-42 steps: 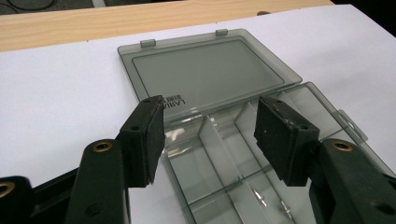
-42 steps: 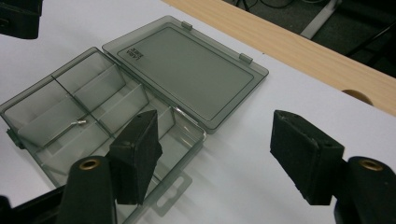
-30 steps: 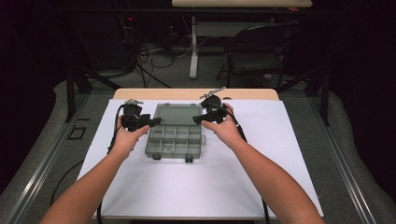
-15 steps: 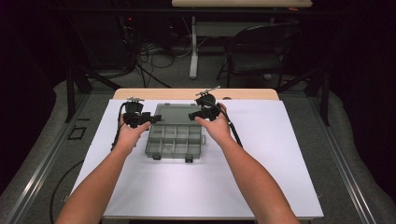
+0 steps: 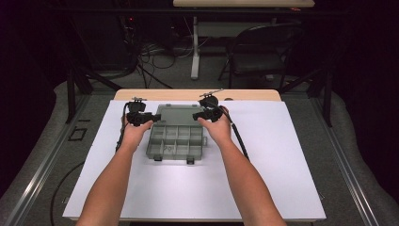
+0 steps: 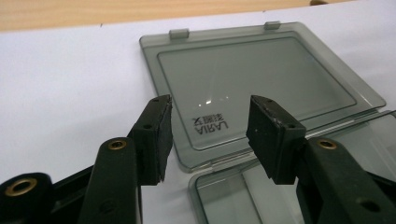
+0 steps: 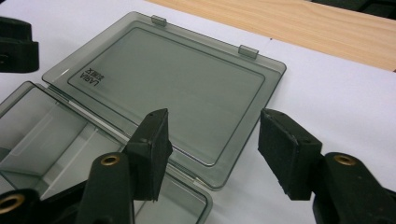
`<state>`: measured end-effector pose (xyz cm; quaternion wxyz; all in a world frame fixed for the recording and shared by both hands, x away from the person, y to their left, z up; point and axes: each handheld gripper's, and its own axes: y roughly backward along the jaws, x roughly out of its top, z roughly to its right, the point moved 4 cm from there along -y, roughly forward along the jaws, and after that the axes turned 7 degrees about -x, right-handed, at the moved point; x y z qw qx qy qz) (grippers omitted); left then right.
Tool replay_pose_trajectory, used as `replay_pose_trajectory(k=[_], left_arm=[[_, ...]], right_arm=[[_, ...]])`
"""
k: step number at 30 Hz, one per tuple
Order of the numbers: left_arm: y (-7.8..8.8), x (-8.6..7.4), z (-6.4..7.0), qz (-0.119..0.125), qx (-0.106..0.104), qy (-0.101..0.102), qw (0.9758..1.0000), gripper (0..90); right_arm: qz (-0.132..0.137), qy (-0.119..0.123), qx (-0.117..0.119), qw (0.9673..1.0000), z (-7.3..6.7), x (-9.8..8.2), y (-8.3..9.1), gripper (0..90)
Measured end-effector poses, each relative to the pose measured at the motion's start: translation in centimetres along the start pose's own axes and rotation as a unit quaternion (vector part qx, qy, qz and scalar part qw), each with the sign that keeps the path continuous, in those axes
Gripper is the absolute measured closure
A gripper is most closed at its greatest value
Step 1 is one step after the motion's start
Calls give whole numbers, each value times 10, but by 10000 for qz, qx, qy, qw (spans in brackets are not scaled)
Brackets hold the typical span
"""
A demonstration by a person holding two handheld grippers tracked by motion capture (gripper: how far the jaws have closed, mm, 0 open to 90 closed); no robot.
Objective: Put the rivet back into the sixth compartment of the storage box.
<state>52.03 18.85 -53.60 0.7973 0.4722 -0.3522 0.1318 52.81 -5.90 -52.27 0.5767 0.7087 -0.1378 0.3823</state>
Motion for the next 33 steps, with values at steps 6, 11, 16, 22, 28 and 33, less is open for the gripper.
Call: replay_pose_trajectory(k=[6, 11, 16, 22, 28, 33], left_arm=[[-2, -1, -4, -46, 101, -32, 9999, 500], [-2, -1, -7, -46, 119, 79, 9999, 471], [-3, -2, -7, -89, 12, 155, 9998, 455], [-7, -3, -7, -144, -138, 280, 9994, 455], [-9, -5, -11, -361, -194, 537, 9977, 475], [-11, -4, -12, -495, -197, 519, 9972, 494]], right_arm=[[-29, 22, -85, 10000, 0, -2, -5, 424], [-97, -51, 6, 9999, 1, -5, -8, 432], [-97, -188, 137, 9997, 2, -9, -10, 430], [-185, -238, 166, 9994, 2, -13, -15, 422], [-237, -443, 249, 9984, 3, -13, -17, 419], [-312, -522, 285, 9977, 3, -11, -18, 433]])
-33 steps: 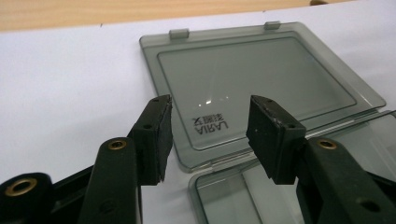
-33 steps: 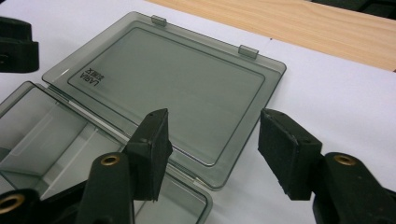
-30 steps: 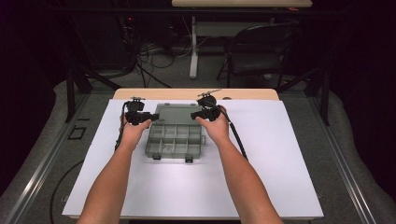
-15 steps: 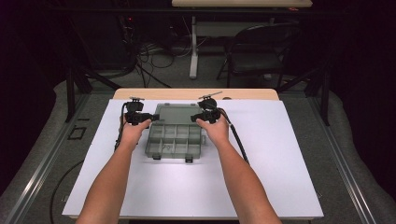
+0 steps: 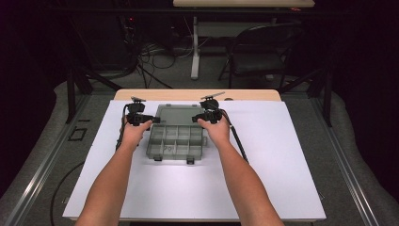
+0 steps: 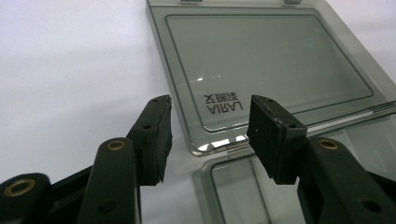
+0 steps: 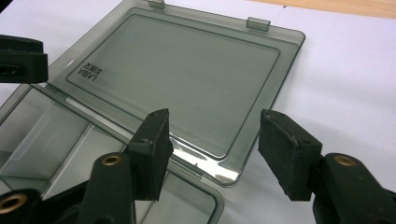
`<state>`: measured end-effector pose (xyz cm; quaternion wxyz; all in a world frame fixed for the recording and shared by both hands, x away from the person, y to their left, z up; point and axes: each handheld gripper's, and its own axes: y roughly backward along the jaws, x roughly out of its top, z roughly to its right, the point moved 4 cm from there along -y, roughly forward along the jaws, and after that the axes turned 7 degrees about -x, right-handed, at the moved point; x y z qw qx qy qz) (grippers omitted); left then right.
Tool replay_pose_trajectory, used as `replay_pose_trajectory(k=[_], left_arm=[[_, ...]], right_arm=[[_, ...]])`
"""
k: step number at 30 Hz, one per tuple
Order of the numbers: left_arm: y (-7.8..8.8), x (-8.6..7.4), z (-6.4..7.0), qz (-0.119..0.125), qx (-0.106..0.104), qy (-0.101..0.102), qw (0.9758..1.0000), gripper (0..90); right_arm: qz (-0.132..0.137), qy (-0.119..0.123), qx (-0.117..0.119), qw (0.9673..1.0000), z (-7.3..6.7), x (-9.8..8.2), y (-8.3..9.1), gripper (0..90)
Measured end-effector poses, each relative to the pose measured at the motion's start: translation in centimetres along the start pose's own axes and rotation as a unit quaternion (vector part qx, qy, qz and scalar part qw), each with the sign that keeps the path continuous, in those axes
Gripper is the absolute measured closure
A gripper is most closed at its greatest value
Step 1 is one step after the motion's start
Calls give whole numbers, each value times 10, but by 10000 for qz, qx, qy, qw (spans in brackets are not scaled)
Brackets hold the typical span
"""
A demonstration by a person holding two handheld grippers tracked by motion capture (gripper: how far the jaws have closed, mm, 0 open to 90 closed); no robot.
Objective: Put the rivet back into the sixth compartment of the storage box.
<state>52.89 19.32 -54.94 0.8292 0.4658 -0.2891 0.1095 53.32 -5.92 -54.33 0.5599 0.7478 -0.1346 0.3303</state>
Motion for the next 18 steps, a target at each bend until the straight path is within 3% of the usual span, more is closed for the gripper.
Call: replay_pose_trajectory(k=[7, 8, 9, 18], left_arm=[[-4, 4, 3, -122, -46, -19, 9999, 507], [-4, 4, 3, -123, -49, -14, 9999, 507], [-5, 5, 3, -108, -55, 21, 9999, 503], [-7, 5, 0, -186, -2, 69, 9998, 479]], right_arm=[[-288, 219, 44, 9993, -3, 3, -3, 448], [-293, 204, 91, 9993, -3, 5, -3, 448], [-347, 34, 90, 9994, -2, 6, -2, 448], [-528, -50, 126, 9985, 3, 0, -10, 420]])
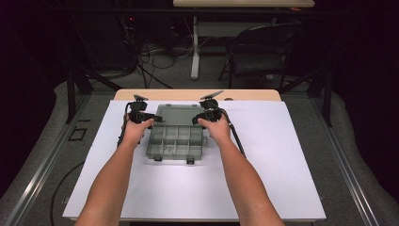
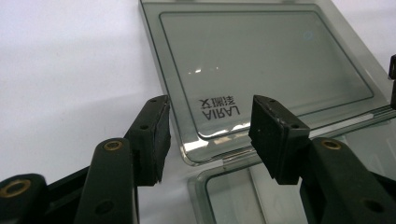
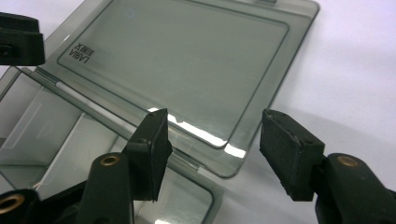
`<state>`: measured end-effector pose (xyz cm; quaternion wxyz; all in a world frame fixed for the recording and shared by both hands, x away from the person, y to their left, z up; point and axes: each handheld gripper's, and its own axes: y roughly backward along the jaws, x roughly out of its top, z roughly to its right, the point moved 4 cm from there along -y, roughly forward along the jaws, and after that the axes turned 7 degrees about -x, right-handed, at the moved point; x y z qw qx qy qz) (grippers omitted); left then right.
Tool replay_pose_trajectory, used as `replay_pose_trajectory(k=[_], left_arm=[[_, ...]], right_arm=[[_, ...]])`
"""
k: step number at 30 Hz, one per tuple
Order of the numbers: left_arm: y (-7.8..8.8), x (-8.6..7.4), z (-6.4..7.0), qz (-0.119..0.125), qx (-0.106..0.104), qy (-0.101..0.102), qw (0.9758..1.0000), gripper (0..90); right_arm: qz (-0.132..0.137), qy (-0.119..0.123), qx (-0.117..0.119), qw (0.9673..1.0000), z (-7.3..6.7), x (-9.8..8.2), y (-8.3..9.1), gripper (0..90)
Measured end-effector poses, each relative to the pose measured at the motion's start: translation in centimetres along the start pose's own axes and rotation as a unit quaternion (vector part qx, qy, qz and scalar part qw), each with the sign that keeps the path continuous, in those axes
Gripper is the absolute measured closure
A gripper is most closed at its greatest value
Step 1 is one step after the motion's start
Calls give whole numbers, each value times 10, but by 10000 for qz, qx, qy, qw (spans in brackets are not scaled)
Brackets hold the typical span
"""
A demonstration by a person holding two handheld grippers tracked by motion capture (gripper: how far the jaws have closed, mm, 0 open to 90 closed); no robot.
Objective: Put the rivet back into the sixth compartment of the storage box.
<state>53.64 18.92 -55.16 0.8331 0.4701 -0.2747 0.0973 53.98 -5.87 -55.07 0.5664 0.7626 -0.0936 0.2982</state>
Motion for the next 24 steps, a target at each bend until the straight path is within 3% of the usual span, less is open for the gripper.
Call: replay_pose_trajectory(k=[10, 24], left_arm=[[-8, -4, 2, -164, 42, -34, 9999, 460], [-7, -5, 3, -137, 79, 36, 9999, 477]], right_arm=[[-22, -64, 52, 10000, 0, -1, -2, 421], [-97, -126, 20, 9999, 0, -2, -2, 421]])
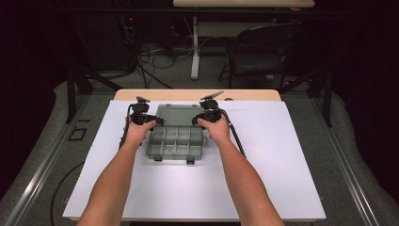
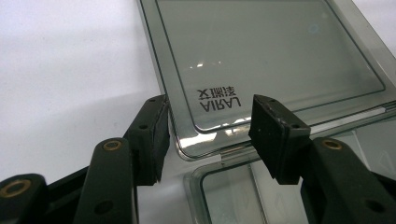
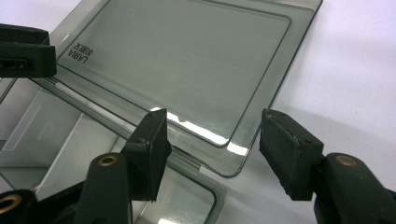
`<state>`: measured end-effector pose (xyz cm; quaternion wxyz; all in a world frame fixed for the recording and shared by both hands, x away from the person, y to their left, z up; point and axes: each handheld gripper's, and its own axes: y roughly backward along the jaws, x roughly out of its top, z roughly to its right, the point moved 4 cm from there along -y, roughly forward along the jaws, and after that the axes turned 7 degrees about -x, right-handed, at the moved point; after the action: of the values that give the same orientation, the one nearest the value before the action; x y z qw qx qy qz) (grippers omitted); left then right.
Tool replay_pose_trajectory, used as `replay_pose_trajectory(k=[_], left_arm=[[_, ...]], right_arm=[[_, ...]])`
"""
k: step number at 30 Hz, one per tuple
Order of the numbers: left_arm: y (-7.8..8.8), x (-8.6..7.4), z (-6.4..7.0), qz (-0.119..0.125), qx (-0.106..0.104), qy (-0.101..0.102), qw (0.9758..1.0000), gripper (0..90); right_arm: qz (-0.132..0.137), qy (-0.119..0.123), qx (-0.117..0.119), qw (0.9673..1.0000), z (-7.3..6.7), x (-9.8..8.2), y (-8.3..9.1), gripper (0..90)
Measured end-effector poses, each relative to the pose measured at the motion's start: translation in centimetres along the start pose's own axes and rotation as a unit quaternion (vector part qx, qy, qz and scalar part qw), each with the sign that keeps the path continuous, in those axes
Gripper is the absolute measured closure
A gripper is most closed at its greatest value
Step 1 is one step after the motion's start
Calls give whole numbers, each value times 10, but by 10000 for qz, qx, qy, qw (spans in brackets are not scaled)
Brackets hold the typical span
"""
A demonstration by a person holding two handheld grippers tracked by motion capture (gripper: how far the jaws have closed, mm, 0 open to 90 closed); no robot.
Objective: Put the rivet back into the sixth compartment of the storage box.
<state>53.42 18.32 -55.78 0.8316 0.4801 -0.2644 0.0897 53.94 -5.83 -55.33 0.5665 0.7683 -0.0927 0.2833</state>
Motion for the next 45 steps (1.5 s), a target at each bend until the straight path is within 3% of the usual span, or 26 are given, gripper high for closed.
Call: replay_pose_trajectory(k=[20, 34, 45], left_arm=[[4, -5, 1, 11, 9, 40, 10000, 482], [4, -7, 2, 94, 95, 41, 9999, 484], [3, -7, 1, 118, 31, 34, 9999, 472]], right_arm=[[2, -12, 61, 10000, 0, -3, 1, 443], [-46, -216, 127, 9997, 4, -4, -2, 456], [-26, -331, 282, 9991, 7, -3, -7, 404]])
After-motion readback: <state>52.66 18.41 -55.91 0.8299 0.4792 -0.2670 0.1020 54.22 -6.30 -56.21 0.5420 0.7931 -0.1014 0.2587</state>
